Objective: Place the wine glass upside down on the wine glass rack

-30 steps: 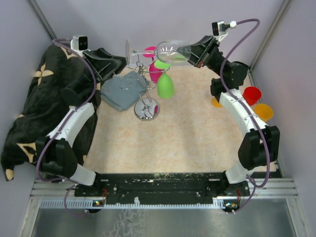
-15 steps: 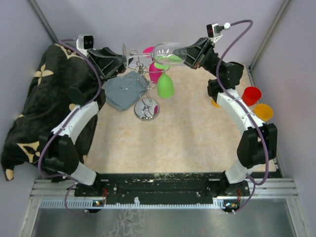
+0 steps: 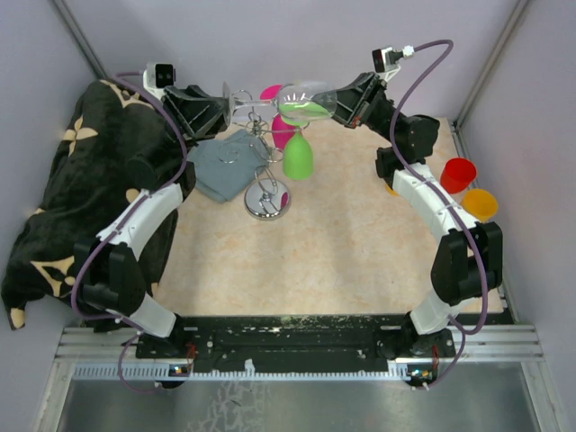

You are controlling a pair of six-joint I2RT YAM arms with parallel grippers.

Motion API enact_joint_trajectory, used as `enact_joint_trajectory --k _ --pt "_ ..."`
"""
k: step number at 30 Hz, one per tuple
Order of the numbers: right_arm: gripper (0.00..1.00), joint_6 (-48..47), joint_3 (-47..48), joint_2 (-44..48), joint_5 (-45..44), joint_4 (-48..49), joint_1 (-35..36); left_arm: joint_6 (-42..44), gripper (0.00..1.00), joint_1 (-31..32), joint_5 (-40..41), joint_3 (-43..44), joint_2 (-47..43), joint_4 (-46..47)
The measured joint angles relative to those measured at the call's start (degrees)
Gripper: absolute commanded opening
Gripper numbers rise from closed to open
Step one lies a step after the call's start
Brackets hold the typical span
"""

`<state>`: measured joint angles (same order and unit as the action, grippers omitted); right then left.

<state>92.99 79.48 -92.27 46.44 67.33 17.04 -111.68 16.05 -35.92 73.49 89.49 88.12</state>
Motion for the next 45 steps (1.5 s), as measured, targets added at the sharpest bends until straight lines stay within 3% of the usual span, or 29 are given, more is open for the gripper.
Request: enact_joint_trajectory --k 6,10,17,21,29,45 --pt "0.0 -0.31 0.0 -0.11 0.0 -0.13 0.2 -0.52 0.22 0.0 0.04 0.0 -0.02 0.04" --pt "0.0 -0.37 0.0 -0.22 -0.07 -0.61 0.15 -1.22 0.0 0.04 0.39 0.0 -0.02 0.17" --pt "0.0 -0.31 0.0 -0.92 -0.31 -0.76 0.2 -2.67 0.0 0.7 0.55 0.0 -0.24 0.33" --pt "0.24 -0.2 0.0 -0.92 -0.39 -0.39 0.2 -2.73 0.0 0.7 0.39 0.31 -0.28 0.31" --pt "0.39 -0.42 0.0 -0.92 -0.46 -0.46 0.55 -2.32 0.0 0.87 -1.92 2.43 -0.39 0.37" --pt "0.41 -1.25 -3.74 -0.7 -0.52 0.48 -1.46 -1.14 0.0 -2.6 -3.74 4.72 -1.79 0.0"
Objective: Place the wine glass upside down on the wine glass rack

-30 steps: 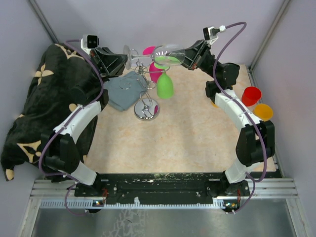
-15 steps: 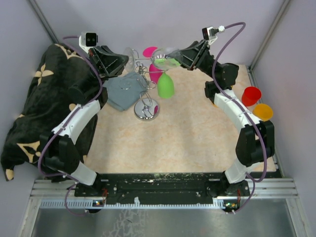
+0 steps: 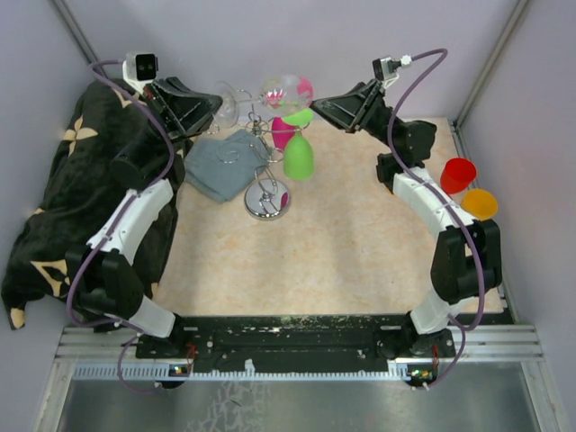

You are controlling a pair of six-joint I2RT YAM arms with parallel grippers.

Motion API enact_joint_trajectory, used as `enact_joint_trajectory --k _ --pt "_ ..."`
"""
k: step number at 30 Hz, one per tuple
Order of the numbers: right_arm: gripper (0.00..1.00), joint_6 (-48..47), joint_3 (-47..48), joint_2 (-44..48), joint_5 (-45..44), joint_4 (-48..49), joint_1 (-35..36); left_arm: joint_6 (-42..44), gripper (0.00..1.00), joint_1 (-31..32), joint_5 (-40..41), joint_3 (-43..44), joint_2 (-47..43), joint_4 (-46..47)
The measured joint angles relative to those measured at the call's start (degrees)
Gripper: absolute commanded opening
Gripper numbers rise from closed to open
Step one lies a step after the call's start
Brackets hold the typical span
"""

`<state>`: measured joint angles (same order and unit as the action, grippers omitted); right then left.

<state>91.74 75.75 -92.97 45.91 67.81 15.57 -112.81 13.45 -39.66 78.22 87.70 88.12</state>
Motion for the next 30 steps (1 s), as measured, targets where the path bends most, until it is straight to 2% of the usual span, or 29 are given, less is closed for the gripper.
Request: enact_joint_trajectory --k 15,20,23,30 --pt "0.42 -4.07 -3.02 2.91 2.01 -3.74 -3.3 0.74 0.0 -4.24 -1.2 1.97 -0.9 -1.81" --pt "0.42 -5.03 -4.44 3.37 2.27 -4.37 -4.0 2.36 0.0 -6.78 -2.64 2.01 -2.01 -5.09" --pt "0.42 -6.43 -5.09 3.98 2.6 -5.92 -4.22 5.38 0.0 -8.92 -4.42 2.01 -3.54 -9.6" --pt "0.42 -10.84 -6.01 7.61 3.21 -10.47 -4.44 19.8 0.0 -11.82 -7.82 3.93 -8.0 -29.24"
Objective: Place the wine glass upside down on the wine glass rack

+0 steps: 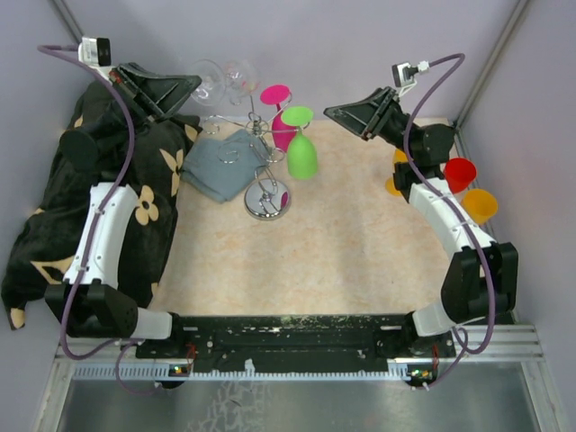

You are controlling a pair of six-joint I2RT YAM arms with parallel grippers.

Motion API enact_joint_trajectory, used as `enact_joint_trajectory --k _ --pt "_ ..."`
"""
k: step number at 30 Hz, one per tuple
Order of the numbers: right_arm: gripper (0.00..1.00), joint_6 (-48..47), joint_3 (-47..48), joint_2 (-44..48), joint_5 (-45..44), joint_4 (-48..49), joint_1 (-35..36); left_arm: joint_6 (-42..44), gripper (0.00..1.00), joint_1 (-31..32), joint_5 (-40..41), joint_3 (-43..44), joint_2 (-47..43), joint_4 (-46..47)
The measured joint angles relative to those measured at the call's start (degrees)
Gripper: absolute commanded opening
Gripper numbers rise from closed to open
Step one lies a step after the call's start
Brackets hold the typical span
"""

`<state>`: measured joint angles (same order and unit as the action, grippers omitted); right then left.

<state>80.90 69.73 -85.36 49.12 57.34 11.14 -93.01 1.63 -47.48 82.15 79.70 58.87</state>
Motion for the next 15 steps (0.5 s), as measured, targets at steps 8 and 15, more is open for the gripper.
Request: enact_joint_trajectory --k 8,15 --pt "0.42 -2.56 -0.85 2.16 0.42 -1.55 -0.04 10.99 0.0 -3.17 -0.02 0.76 -0.52 -14.47" --pt "0.42 -3.45 -1.97 2.16 0.76 -2.62 -0.04 15.67 0.0 -7.21 0.5 1.07 2.08 -19.69"
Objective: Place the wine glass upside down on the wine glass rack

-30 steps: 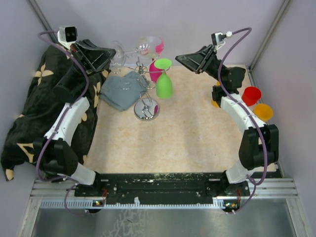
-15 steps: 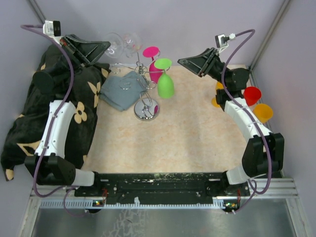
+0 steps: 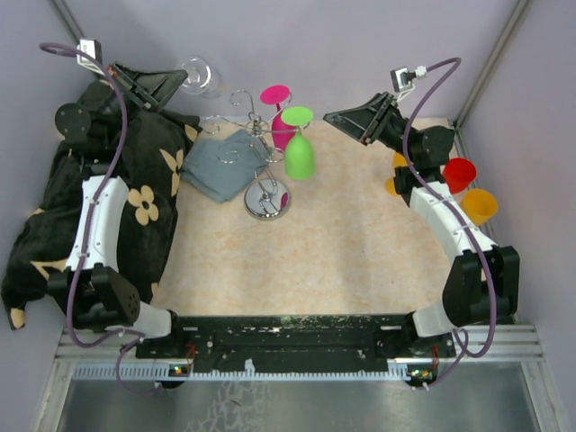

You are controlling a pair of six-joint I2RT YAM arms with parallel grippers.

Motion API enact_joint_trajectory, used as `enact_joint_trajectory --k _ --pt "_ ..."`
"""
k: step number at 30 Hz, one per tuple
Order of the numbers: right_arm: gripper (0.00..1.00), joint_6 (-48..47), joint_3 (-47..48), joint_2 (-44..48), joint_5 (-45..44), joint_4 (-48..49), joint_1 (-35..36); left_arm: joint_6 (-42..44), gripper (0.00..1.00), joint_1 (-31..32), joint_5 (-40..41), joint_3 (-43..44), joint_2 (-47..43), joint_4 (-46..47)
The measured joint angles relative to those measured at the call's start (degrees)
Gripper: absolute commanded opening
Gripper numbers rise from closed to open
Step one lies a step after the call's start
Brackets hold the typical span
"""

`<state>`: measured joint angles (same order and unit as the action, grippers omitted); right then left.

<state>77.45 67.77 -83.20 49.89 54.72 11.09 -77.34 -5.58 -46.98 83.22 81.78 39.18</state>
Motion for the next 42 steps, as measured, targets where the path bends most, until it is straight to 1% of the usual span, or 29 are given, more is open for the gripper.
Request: enact_joint_trajectory --k 8,15,24,35,42 --pt "0.42 -0.31 -0.66 0.0 0.15 0.13 -0.02 1.92 0.0 -2.05 0.28 0.55 5.57 -2.95" --pt "0.42 -0.48 -0.66 0.0 0.2 -0.13 -0.02 5.07 0.0 -2.08 1.4 0.55 8.37 -8.39" --pt "0.42 -0.55 -0.68 0.0 0.2 -0.31 -0.02 5.18 0.0 -1.99 1.29 0.55 12.15 -10.27" --pt "0.42 -0.96 -0.68 0.0 0.17 -1.27 -0.02 5.55 0.0 0.57 -0.59 2.71 14.62 -15.34" --pt "0.41 -0.98 -1.03 -0.02 0.17 -1.33 -0.02 8.76 0.0 4.07 -1.14 5.27 15.34 -20.26"
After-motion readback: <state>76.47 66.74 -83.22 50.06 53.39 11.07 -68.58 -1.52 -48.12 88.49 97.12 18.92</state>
